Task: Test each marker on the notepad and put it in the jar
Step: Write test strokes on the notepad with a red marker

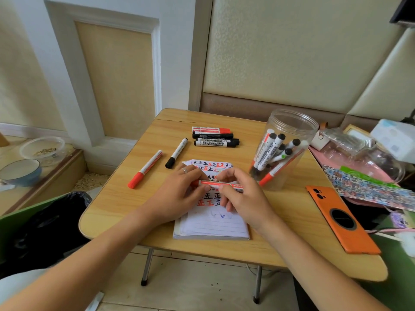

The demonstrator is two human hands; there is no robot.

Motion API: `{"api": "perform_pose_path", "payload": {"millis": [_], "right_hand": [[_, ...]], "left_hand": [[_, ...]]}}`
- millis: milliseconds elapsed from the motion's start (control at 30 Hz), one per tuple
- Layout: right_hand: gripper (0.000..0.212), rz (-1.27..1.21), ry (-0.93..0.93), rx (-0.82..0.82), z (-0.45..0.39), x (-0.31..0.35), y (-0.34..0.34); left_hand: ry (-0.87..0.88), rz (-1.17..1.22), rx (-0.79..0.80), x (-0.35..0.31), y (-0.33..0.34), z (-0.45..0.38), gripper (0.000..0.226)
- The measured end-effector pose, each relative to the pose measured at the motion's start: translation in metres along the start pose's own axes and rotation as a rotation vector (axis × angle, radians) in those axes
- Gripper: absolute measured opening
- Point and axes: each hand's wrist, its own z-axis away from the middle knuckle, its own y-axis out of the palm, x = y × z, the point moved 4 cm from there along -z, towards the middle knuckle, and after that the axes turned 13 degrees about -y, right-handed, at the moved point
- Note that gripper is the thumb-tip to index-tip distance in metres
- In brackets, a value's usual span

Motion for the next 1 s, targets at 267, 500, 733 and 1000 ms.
{"api": "perform_pose_path", "payload": {"millis": [267,500,733,1000], "right_hand": [[0.017,-0.026,-0.242,-0.253,-0.018,0.039,-0.036],[0.019,0.289,-0.509,-0.551,-0.031,0.095,-0.096],[0.025,0.621,-0.663,-0.776,-0.04,0.131,-0.136],[0.024,0.686,-0.634,-0.877,-0.047,0.134,-0.142]], "left_hand": [[-0.136,-0.168,0.076,0.011,0.013,-0.001,0.063],[-0.157,-0.213,0.107,0.01,0.013,0.0,0.065],[-0.177,-0.257,0.148,0.005,0.014,0.0,0.068],[-0.187,-0.281,0.168,0.002,0.012,0.001,0.061]]}}
